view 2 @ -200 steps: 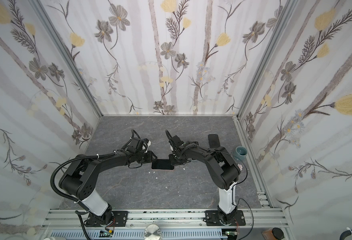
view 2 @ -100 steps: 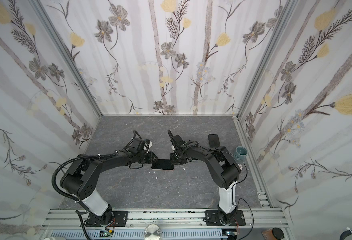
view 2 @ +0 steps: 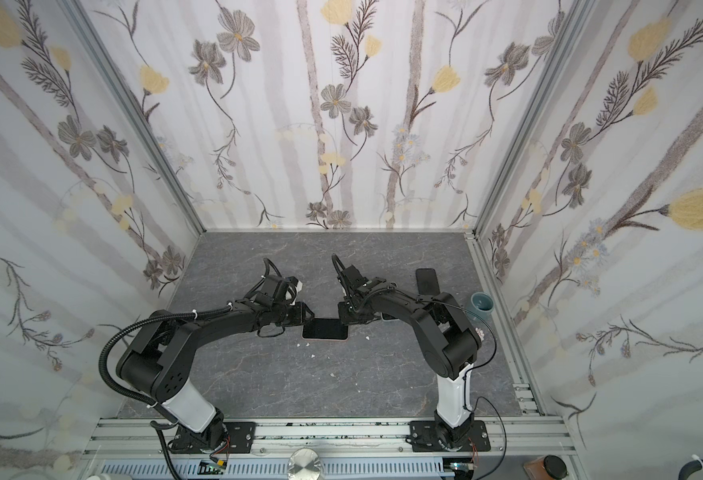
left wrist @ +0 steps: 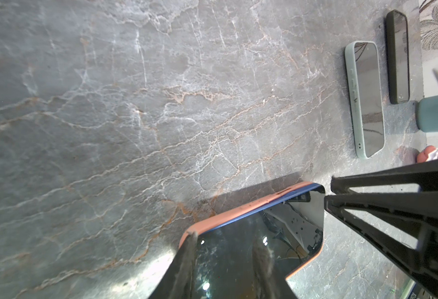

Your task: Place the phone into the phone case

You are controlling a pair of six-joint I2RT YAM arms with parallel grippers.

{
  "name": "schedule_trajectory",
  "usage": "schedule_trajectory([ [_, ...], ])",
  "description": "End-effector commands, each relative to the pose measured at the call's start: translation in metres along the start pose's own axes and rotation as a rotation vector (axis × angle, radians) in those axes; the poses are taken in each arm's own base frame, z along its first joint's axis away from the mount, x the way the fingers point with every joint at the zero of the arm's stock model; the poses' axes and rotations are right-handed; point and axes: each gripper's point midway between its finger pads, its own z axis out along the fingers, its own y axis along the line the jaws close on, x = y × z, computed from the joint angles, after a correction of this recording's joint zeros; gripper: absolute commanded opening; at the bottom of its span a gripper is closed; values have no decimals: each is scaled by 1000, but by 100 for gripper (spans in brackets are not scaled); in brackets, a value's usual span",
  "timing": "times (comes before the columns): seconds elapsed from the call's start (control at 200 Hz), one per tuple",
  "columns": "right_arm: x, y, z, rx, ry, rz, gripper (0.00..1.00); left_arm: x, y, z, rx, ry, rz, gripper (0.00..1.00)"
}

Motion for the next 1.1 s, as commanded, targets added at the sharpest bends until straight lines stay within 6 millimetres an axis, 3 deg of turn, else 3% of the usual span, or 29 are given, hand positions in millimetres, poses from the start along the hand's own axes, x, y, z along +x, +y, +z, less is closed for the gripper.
schedule_trajectory([
  [0.0,4,-4,4,17,20,-1,24,-2,1,2,-5,-1,1,36],
  [0.295,14,-13,13,53,57,9,15,1,3,3,-14,14,-5,36],
  [1.094,57,-51,53,272,215,-24,13,4,7,4,-30,26,-5,35],
])
